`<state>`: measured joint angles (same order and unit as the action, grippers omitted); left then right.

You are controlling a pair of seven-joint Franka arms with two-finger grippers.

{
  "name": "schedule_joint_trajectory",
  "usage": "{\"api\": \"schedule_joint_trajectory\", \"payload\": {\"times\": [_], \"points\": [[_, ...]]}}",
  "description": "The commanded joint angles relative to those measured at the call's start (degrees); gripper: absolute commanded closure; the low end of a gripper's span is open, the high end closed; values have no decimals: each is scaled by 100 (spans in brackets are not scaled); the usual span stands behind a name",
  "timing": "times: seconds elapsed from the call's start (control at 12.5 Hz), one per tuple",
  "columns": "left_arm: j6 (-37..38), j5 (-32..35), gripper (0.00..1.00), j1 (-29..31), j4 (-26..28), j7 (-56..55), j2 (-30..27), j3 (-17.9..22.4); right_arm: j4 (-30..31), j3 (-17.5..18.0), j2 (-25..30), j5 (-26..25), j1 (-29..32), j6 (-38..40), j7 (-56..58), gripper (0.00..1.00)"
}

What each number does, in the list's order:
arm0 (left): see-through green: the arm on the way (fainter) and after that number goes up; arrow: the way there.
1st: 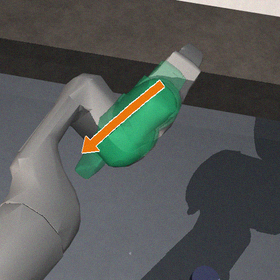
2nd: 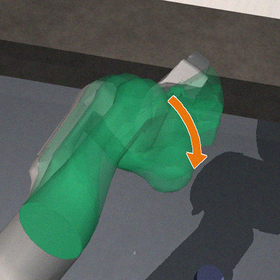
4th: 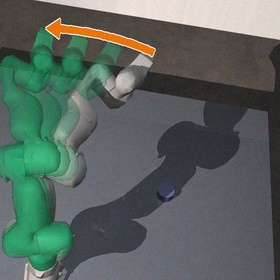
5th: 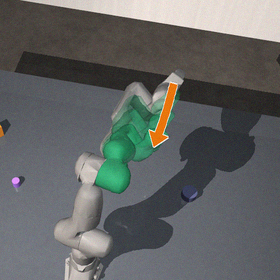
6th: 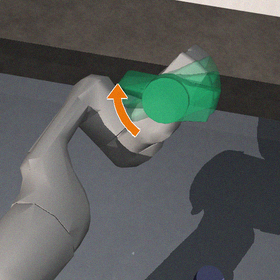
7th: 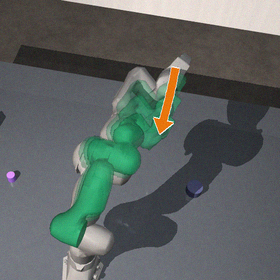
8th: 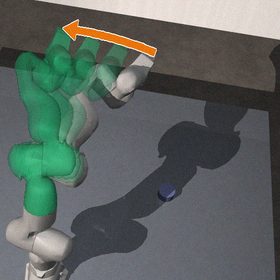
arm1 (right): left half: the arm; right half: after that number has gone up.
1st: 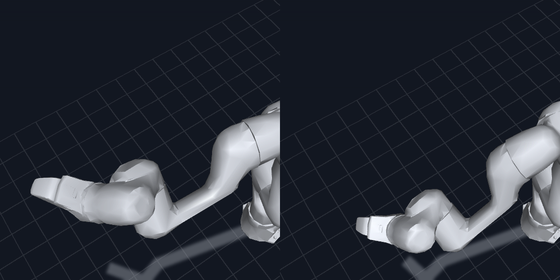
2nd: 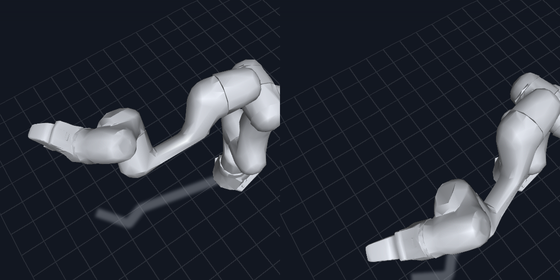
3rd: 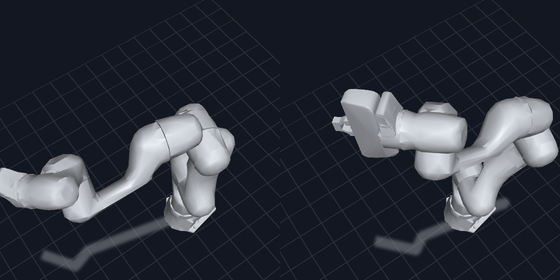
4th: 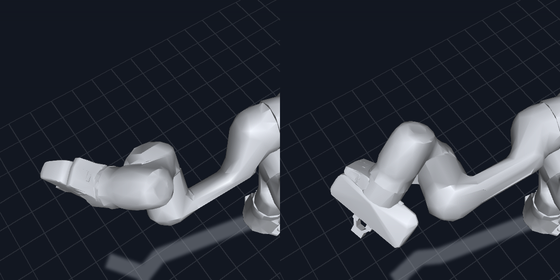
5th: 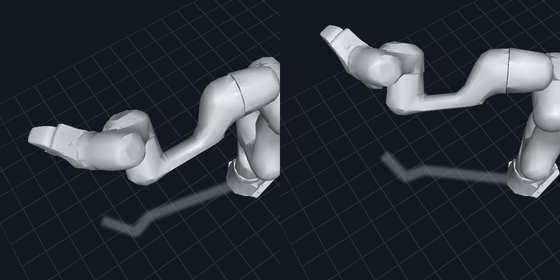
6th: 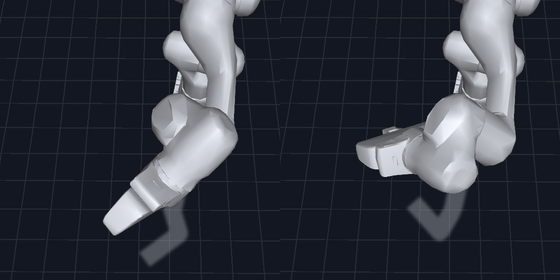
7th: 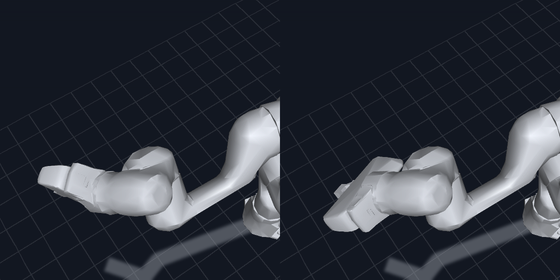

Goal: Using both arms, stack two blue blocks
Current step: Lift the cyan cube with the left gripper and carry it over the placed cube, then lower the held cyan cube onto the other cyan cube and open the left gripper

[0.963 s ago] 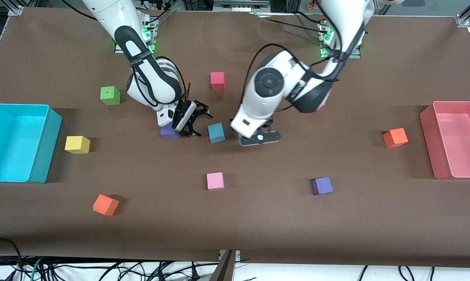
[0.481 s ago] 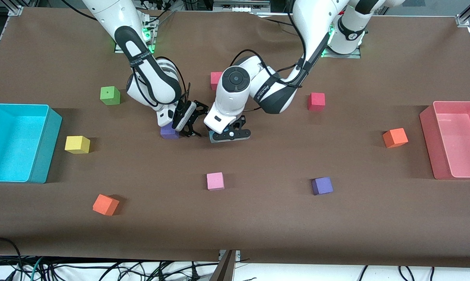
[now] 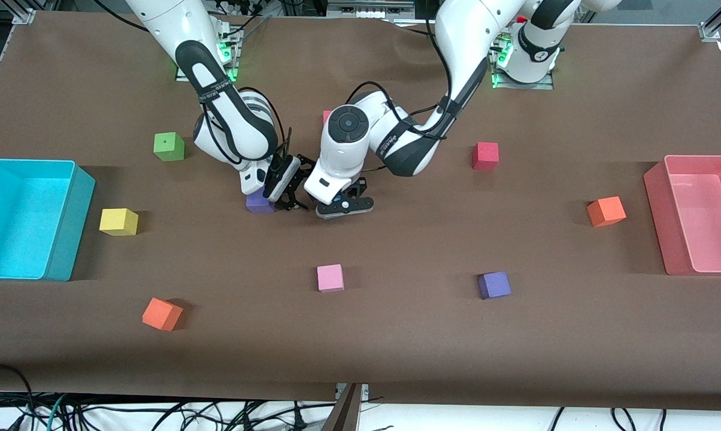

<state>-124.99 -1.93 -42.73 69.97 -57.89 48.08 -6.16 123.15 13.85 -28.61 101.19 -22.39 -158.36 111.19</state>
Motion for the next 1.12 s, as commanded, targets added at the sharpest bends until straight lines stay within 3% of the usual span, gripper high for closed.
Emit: {"api": "schedule_joint_trajectory", "payload": {"times": [0.0, 0.4, 0.56, 0.72, 0.8, 0.88, 1.04], "points": [[45, -79, 100, -148, -239, -82, 149, 115, -89, -49, -57, 165, -73, -37, 166, 1], [36, -79, 100, -210, -238, -327, 219, 123, -89, -49, -65, 165, -73, -37, 166, 0], [36, -88, 82, -210, -265, -547, 220, 123, -89, -49, -65, 165, -73, -37, 166, 1], [27, -88, 71, -218, -256, -557, 228, 123, -89, -49, -65, 165, -73, -37, 166, 0], [27, -88, 48, -227, -256, -557, 254, 123, -89, -49, -65, 165, -73, -28, 166, 0], [19, -27, 0, -227, -239, -539, 263, 132, -89, -49, -65, 165, -64, -28, 157, 1], [-139, -27, 0, -280, -204, -522, 272, 211, -89, -49, -65, 165, -73, -28, 157, 1]]}}
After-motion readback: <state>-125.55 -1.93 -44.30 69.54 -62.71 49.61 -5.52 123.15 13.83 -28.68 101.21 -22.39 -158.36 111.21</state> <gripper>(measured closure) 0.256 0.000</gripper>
